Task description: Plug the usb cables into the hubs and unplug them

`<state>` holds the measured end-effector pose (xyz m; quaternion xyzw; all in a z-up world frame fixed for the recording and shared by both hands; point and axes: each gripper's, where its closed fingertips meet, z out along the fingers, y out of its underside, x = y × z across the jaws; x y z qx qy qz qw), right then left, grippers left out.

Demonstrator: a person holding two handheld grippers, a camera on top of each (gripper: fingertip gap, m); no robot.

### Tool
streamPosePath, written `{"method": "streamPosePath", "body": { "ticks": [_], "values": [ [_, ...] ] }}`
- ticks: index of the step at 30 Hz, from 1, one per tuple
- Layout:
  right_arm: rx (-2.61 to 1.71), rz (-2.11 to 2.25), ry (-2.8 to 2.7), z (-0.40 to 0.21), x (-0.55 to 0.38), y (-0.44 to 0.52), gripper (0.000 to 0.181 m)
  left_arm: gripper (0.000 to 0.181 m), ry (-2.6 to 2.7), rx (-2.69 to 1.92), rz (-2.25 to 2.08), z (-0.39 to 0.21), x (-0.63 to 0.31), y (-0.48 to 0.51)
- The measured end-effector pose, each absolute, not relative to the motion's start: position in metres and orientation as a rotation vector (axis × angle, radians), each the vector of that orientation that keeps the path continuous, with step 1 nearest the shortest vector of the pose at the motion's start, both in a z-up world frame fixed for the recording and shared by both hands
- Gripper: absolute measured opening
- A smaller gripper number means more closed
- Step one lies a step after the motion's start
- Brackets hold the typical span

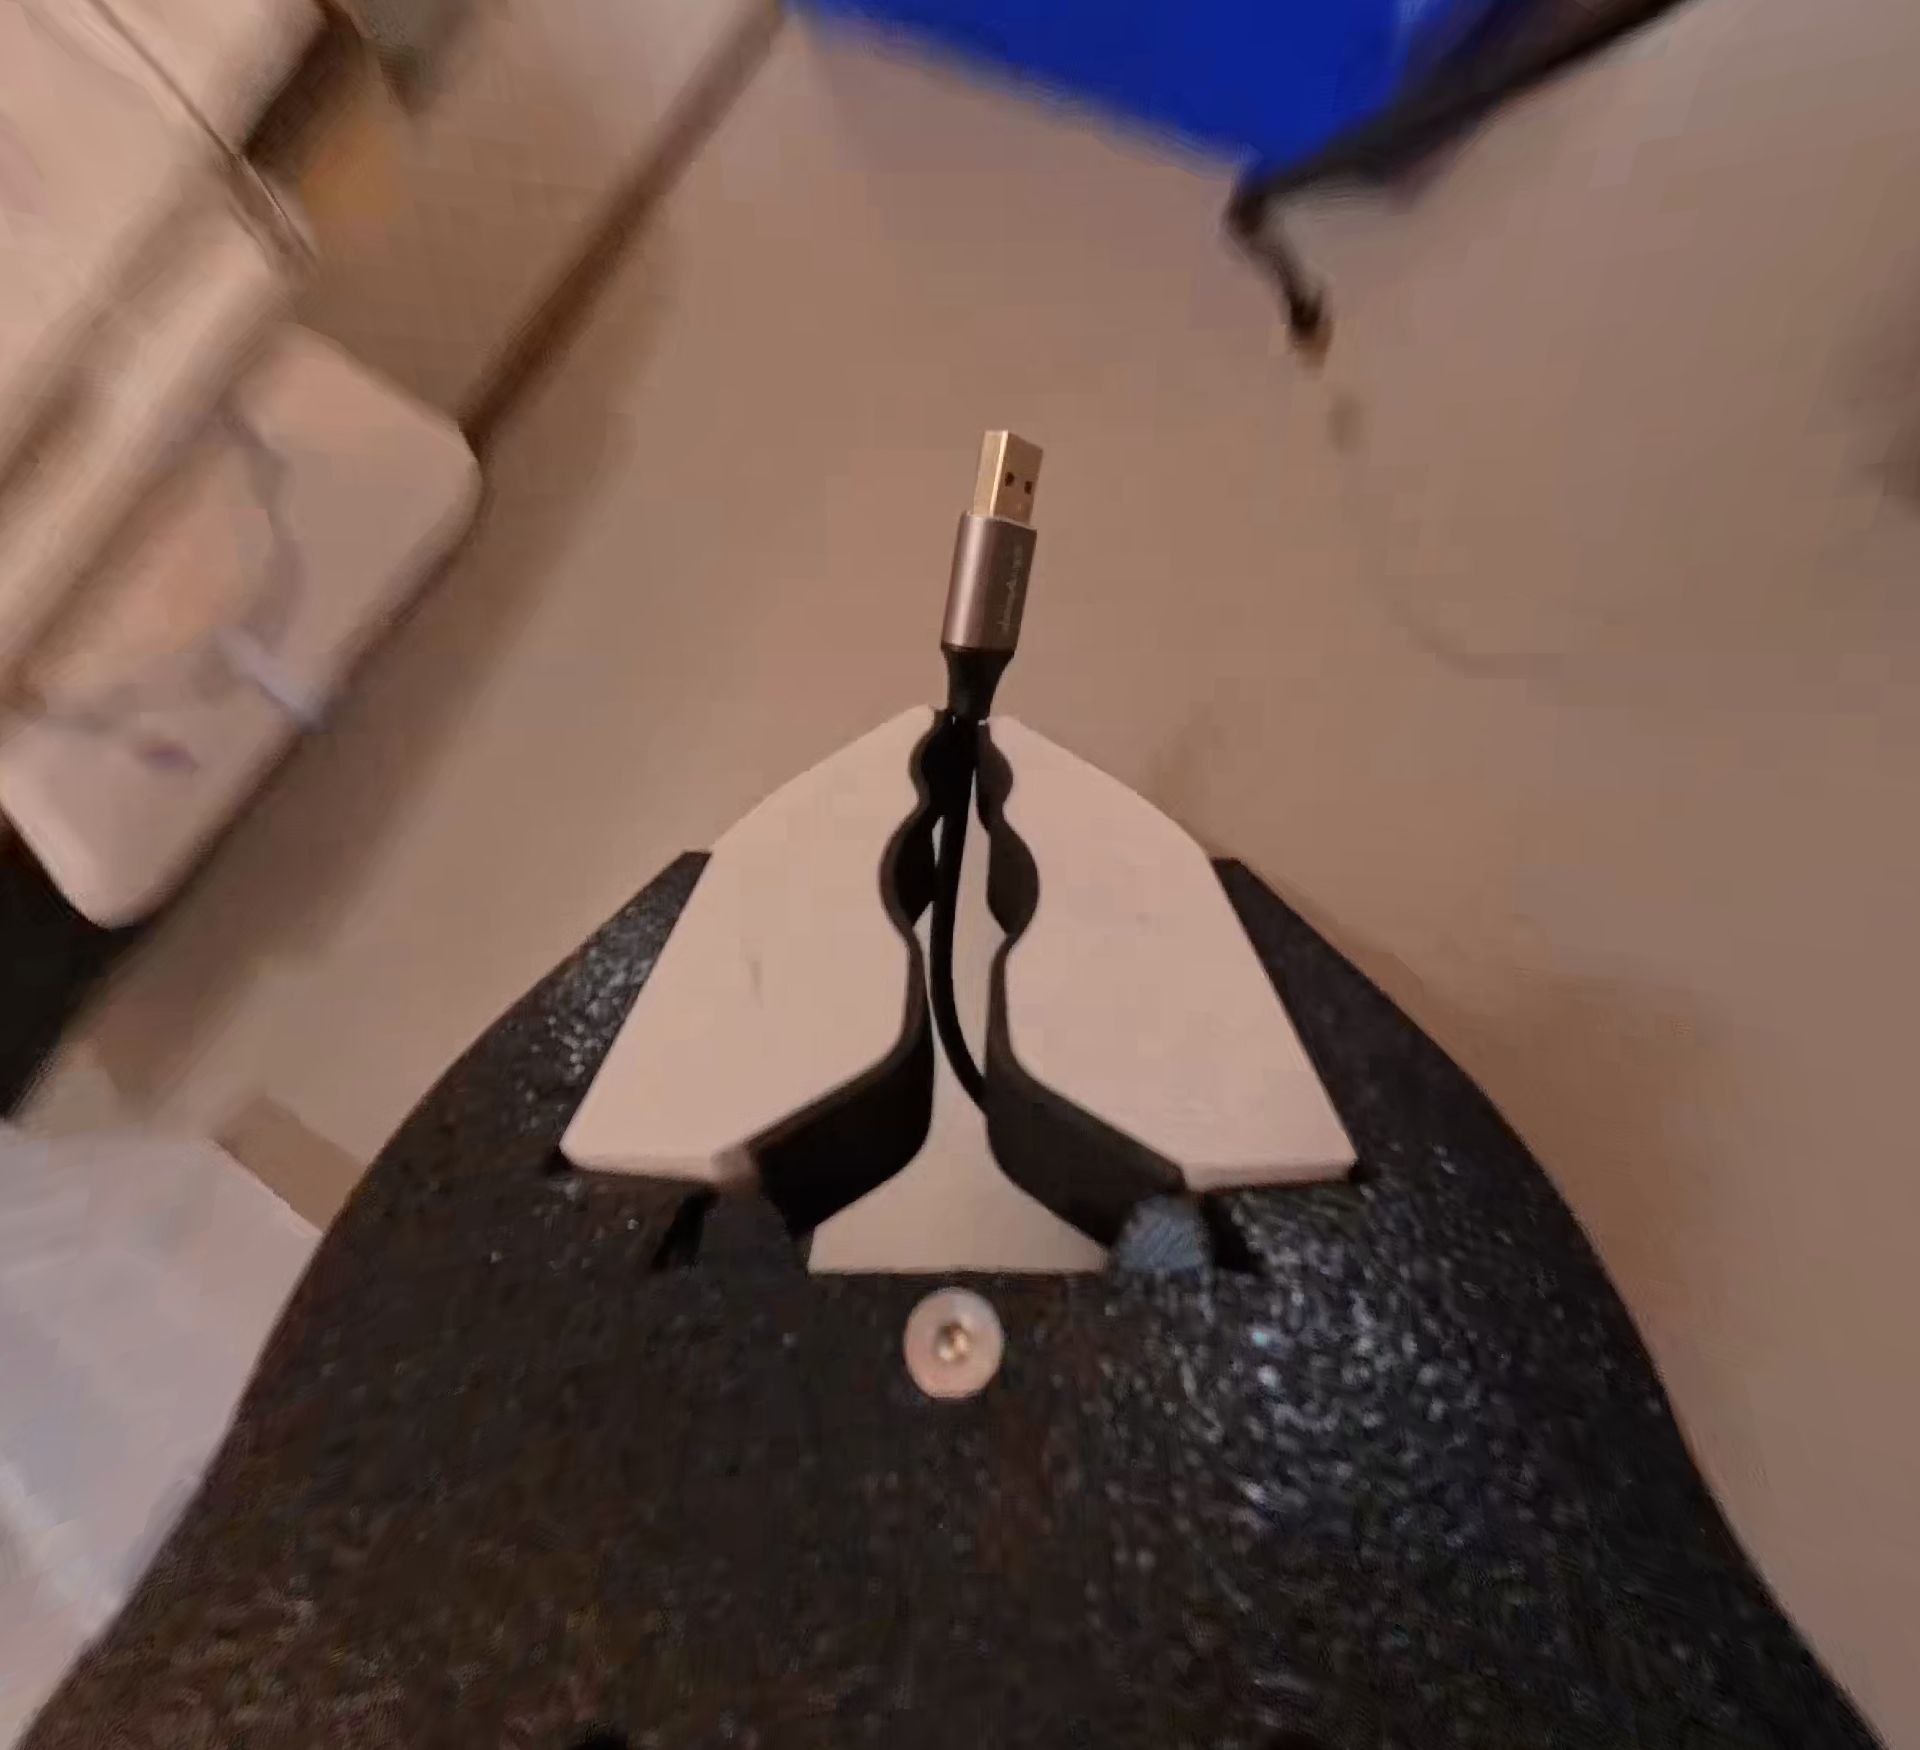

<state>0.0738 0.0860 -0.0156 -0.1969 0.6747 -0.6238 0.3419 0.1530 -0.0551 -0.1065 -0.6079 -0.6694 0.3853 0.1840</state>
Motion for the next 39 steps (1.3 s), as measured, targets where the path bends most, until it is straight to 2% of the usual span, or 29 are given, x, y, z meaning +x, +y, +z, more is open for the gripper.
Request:
{"method": "streamPosePath", "body": {
  "ticks": [1, 5, 19, 28, 39],
  "values": [
    [-0.507, -1.628, 1.756, -0.015, 0.072, 0.086, 0.073, 0.003, -1.785, -1.675, 1.219, -0.085, 0.149, -0.055],
    [-0.501, -1.638, 1.757, -0.014, 0.071, 0.086, 0.073, 0.002, -1.507, -1.676, 1.568, -0.038, 0.151, -0.051],
    [-0.508, -1.577, 1.777, -0.022, 0.090, 0.077, 0.072, 0.002, -1.275, -1.999, 1.976, -0.023, 0.155, -0.033],
    [-0.462, -1.521, 1.704, -0.019, 0.108, 0.069, 0.072, 0.003, -0.808, -2.399, 2.390, 0.004, 0.131, 0.008],
    [-0.512, -1.462, 1.772, -0.024, 0.123, 0.060, 0.073, 0.003, -0.585, -2.543, 2.430, 0.009, 0.113, 0.029]
  ]
}}
